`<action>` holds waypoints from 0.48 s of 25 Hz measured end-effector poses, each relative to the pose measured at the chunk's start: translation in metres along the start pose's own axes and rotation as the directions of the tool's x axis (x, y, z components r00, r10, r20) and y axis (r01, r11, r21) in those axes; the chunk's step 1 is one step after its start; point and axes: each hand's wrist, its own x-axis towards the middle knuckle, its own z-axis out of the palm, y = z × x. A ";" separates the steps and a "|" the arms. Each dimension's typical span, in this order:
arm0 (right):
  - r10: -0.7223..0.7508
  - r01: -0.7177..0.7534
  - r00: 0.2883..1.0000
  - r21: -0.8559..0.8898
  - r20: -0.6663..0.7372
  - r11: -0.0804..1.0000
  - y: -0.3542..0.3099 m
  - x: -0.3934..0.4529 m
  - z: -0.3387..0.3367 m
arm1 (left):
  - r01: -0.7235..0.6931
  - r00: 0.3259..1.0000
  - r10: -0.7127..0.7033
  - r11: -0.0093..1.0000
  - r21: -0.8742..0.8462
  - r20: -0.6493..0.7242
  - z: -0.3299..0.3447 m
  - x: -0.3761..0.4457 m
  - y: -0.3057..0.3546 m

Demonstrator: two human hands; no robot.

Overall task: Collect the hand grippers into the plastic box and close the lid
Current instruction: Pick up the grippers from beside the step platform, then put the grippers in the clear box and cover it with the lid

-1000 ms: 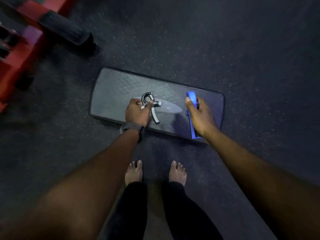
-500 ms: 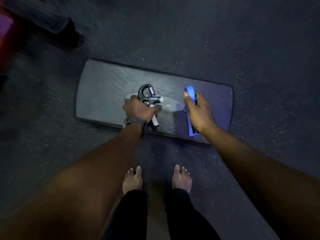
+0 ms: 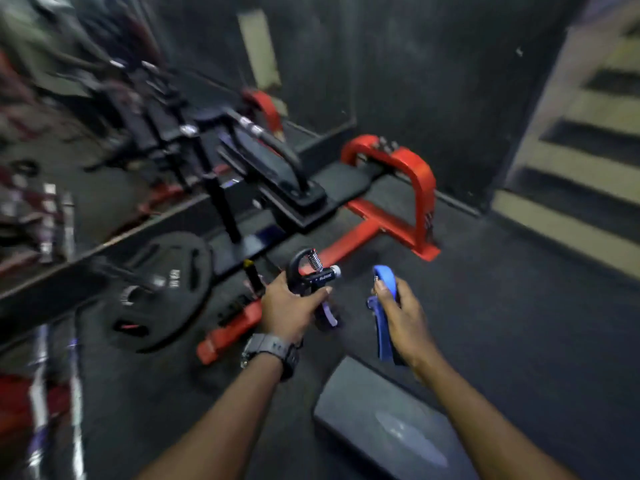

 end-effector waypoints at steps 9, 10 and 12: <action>-0.469 0.412 0.696 0.232 0.544 0.881 -0.282 -0.112 0.158 | -0.138 0.658 -0.057 0.971 -0.195 -0.751 -0.311 -0.136 0.169; -0.490 0.415 0.635 0.272 0.597 0.868 -0.300 -0.142 0.180 | -0.190 0.618 -0.064 0.955 -0.228 -0.783 -0.345 -0.163 0.174; -0.533 0.418 0.496 0.350 0.685 0.838 -0.325 -0.213 0.223 | -0.269 0.536 -0.057 0.934 -0.234 -0.842 -0.411 -0.225 0.176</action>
